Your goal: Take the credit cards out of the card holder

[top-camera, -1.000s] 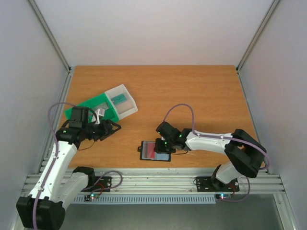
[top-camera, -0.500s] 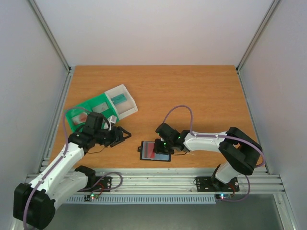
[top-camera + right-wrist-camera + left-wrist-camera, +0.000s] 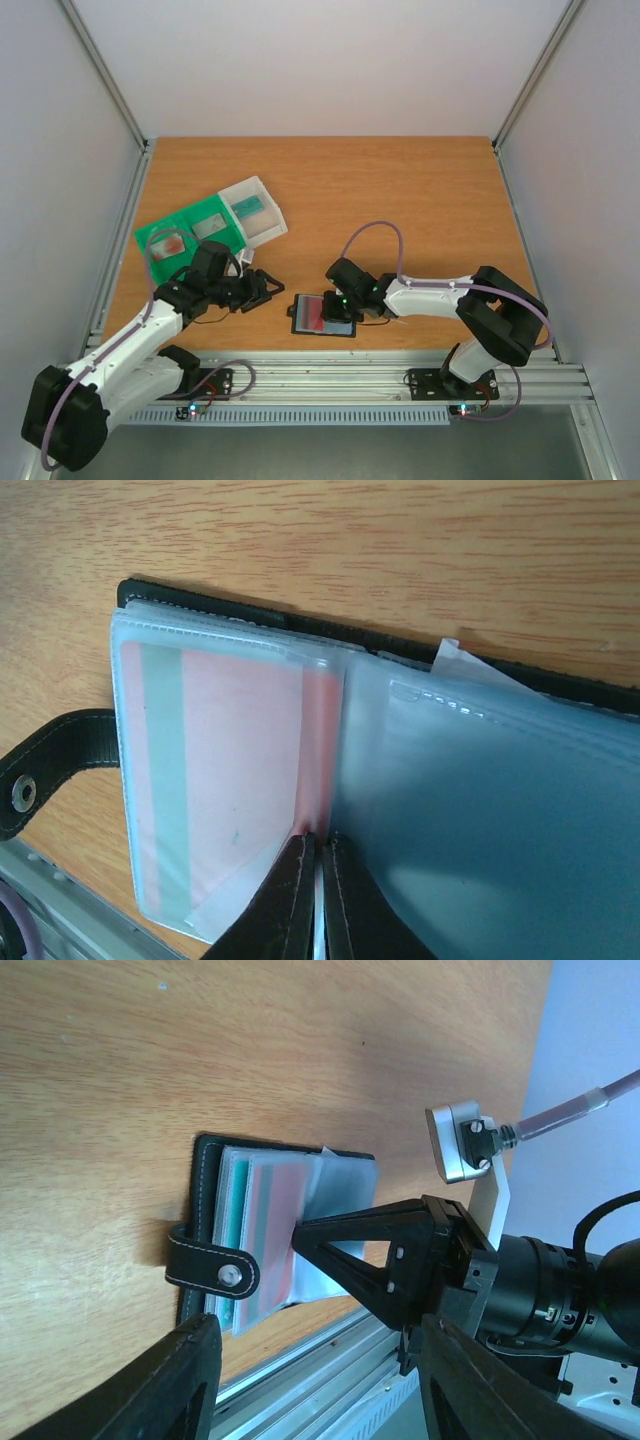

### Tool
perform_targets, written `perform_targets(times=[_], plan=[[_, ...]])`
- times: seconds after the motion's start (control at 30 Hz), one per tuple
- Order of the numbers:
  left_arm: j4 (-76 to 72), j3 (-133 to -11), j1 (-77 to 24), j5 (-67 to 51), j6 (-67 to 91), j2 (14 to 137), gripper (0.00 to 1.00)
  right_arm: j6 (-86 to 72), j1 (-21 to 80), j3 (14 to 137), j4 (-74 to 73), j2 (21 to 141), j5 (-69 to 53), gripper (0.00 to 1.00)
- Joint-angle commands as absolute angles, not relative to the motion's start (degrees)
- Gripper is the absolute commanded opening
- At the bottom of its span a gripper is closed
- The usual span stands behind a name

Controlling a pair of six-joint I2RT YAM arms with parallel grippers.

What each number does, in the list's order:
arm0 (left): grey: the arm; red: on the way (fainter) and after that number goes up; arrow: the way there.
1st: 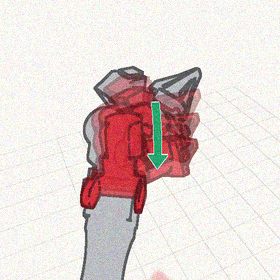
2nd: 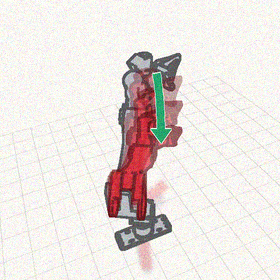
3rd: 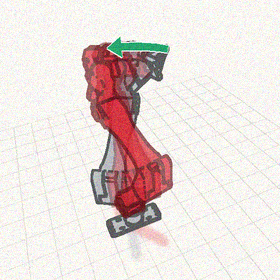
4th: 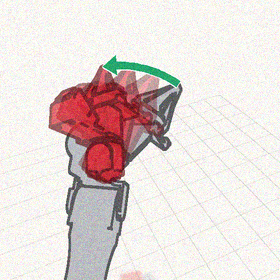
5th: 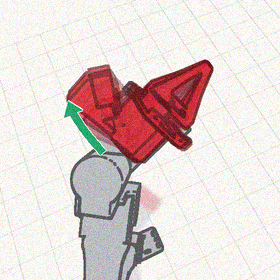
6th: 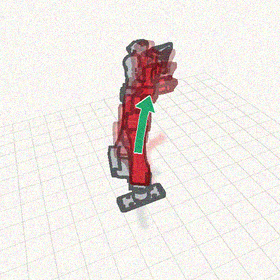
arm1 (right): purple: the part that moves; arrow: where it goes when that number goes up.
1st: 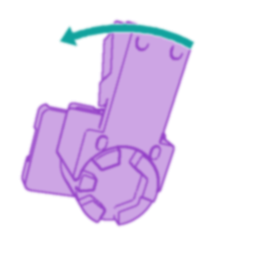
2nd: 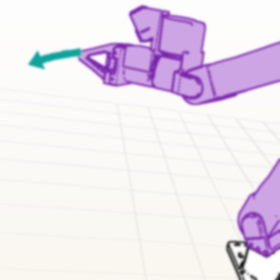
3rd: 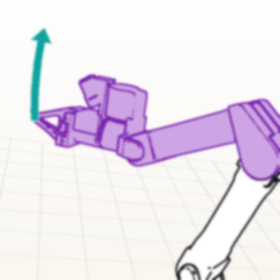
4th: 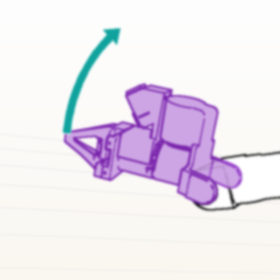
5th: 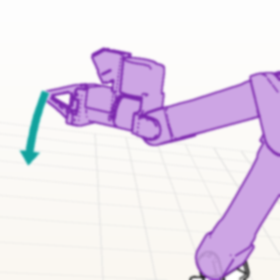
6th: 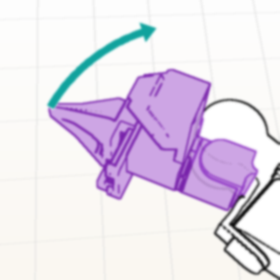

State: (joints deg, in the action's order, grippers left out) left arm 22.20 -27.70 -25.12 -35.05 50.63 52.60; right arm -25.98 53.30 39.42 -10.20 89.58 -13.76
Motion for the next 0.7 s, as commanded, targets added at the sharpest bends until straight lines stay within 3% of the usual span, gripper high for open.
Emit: perform_targets(times=[0.0,0.27,0.67], plan=[[14.2,-26.4,-26.5,-34.4,54.1,53.4,0.57,-25.6,53.4,36.6,-11.6,90.3,-12.3,0.04],[7.3,-25.5,-28.9,-33.6,56.8,58.3,0.56,-25.5,53.4,35.0,-9.5,90.0,-12.6,0.04],[-3.1,-29.8,-36.2,-30.4,56.3,75.0,0.53,-25.2,53.4,34.2,-8.3,89.4,-13.1,0.04]])
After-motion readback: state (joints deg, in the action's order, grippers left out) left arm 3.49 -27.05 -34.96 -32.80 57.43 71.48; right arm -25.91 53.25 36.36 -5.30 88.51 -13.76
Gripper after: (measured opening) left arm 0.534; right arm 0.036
